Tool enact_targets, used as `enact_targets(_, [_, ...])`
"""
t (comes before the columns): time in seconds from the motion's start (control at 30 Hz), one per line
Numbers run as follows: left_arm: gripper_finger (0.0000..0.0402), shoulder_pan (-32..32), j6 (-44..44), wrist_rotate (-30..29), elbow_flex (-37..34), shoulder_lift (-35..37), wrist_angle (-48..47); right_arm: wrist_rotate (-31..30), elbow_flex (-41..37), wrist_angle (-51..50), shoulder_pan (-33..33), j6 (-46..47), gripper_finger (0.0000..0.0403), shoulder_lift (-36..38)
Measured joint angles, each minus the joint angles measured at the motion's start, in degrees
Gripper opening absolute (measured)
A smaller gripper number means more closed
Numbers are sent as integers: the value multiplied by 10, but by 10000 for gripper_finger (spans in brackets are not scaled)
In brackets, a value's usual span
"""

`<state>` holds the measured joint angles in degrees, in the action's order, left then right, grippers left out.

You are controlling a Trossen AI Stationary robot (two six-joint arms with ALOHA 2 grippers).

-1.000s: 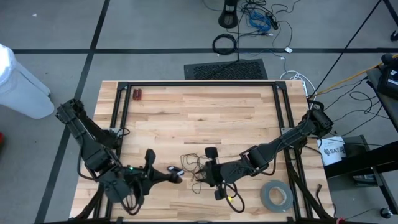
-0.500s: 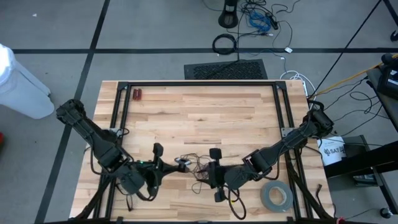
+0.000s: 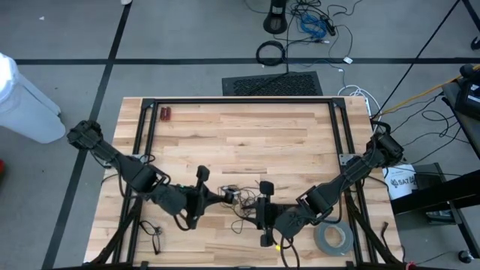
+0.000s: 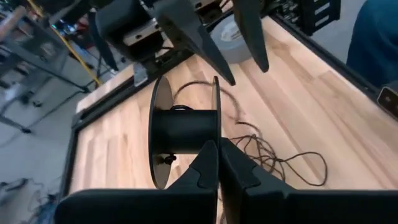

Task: Coil cords
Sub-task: Coil the black wire on the spool

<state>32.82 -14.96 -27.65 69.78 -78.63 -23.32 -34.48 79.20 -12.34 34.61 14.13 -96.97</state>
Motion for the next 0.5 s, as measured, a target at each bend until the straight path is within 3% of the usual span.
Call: enact_targets(0.5, [0,26,167,-2,-1,0,-171,1,0,24,-36,1,107,0])
